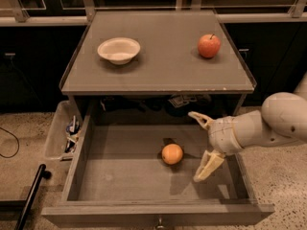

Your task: Place orange into top drawer

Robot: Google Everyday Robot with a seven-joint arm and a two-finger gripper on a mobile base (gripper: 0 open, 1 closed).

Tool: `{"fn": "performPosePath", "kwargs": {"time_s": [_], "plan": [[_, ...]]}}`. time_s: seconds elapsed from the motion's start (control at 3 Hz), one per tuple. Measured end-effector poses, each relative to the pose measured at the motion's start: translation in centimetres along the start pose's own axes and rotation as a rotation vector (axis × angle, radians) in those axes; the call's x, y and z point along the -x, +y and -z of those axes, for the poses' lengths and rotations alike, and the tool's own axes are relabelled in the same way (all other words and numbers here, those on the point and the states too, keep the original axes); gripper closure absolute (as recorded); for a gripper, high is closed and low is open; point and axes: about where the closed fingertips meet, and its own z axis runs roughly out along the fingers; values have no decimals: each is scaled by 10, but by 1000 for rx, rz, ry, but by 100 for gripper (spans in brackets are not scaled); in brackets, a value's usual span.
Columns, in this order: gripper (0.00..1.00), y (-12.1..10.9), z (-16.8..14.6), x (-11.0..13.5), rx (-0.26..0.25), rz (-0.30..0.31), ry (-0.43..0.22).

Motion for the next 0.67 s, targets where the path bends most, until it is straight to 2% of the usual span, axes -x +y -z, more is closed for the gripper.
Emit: {"fn": "performPosePath", "kwargs": {"time_s": [0.33, 0.67], "plan": [[0, -14, 51, 11, -43, 51, 44], [0, -38, 92, 14, -90, 64, 34]]}}
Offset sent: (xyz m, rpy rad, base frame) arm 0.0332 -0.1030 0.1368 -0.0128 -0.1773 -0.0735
